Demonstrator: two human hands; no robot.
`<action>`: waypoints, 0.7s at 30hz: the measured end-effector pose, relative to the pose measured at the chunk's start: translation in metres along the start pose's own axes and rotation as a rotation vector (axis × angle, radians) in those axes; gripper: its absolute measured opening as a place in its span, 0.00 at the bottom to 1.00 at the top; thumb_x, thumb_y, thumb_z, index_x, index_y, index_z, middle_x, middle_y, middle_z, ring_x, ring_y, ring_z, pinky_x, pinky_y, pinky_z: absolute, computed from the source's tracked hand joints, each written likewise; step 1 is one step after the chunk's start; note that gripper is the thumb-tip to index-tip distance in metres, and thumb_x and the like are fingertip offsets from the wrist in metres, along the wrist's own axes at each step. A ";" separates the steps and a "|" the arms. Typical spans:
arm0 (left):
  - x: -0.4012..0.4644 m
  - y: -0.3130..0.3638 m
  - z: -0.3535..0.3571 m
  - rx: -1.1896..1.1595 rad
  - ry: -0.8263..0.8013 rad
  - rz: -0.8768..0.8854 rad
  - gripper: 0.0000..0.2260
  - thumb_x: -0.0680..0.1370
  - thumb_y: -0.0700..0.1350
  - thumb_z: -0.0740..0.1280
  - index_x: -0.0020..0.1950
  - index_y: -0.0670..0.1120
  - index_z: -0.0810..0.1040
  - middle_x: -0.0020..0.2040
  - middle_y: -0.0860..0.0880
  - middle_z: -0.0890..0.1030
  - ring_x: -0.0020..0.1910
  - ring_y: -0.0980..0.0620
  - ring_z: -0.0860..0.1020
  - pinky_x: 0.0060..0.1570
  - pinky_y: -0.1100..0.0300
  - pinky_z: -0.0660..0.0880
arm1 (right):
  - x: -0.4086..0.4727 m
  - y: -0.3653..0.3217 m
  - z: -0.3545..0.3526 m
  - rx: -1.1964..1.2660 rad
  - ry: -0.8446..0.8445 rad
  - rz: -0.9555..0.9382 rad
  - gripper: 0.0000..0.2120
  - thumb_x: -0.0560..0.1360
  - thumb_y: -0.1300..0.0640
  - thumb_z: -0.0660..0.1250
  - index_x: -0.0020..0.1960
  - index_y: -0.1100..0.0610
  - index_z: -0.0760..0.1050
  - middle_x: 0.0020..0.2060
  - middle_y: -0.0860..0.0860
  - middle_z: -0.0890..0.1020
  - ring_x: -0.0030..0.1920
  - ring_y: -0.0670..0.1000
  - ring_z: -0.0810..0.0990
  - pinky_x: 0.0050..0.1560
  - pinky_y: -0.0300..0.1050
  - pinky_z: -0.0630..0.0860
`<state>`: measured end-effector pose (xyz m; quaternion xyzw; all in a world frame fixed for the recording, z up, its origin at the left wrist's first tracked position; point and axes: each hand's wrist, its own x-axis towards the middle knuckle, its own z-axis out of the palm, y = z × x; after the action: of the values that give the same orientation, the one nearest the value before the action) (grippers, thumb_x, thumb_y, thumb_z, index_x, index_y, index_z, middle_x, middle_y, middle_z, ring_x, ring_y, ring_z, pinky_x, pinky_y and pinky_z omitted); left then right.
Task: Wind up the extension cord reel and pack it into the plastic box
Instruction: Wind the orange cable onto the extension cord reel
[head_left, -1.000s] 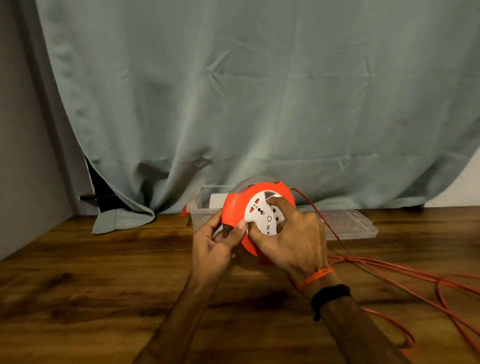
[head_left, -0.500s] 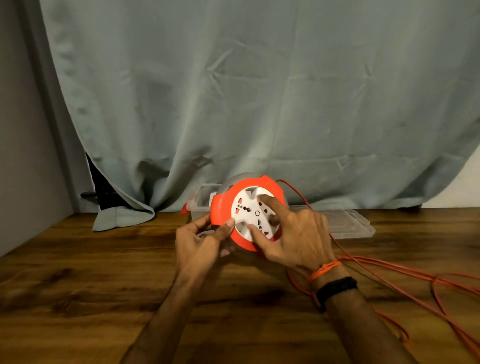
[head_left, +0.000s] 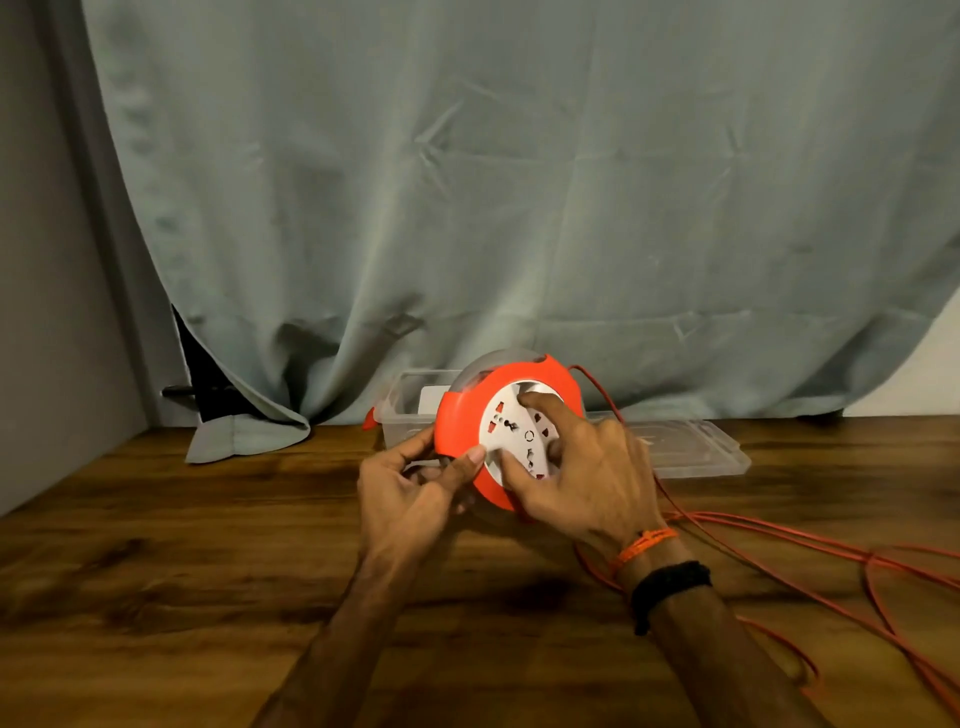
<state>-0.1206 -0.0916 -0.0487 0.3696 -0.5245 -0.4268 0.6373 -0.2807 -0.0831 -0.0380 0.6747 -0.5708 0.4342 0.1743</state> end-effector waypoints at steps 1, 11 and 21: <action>-0.001 -0.001 0.001 0.011 -0.002 0.006 0.14 0.68 0.37 0.76 0.52 0.48 0.81 0.35 0.53 0.86 0.34 0.51 0.84 0.28 0.57 0.80 | 0.000 -0.004 0.002 0.067 0.026 0.115 0.30 0.68 0.32 0.65 0.65 0.44 0.72 0.40 0.52 0.85 0.46 0.57 0.83 0.46 0.49 0.79; 0.001 -0.002 0.000 -0.004 -0.004 -0.020 0.18 0.68 0.39 0.76 0.57 0.42 0.81 0.41 0.48 0.87 0.39 0.46 0.86 0.35 0.52 0.83 | 0.003 -0.003 -0.001 0.073 0.013 0.195 0.27 0.69 0.32 0.64 0.58 0.51 0.76 0.37 0.49 0.85 0.43 0.53 0.84 0.45 0.49 0.80; 0.003 0.000 -0.005 -0.100 -0.010 -0.054 0.13 0.71 0.36 0.73 0.54 0.42 0.82 0.41 0.50 0.87 0.40 0.50 0.86 0.31 0.60 0.80 | 0.003 0.009 -0.015 -0.089 -0.095 -0.254 0.31 0.67 0.45 0.66 0.70 0.41 0.70 0.58 0.47 0.79 0.38 0.52 0.82 0.31 0.42 0.72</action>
<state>-0.1157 -0.0939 -0.0484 0.3492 -0.4956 -0.4711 0.6407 -0.2945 -0.0765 -0.0301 0.7529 -0.5073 0.3505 0.2301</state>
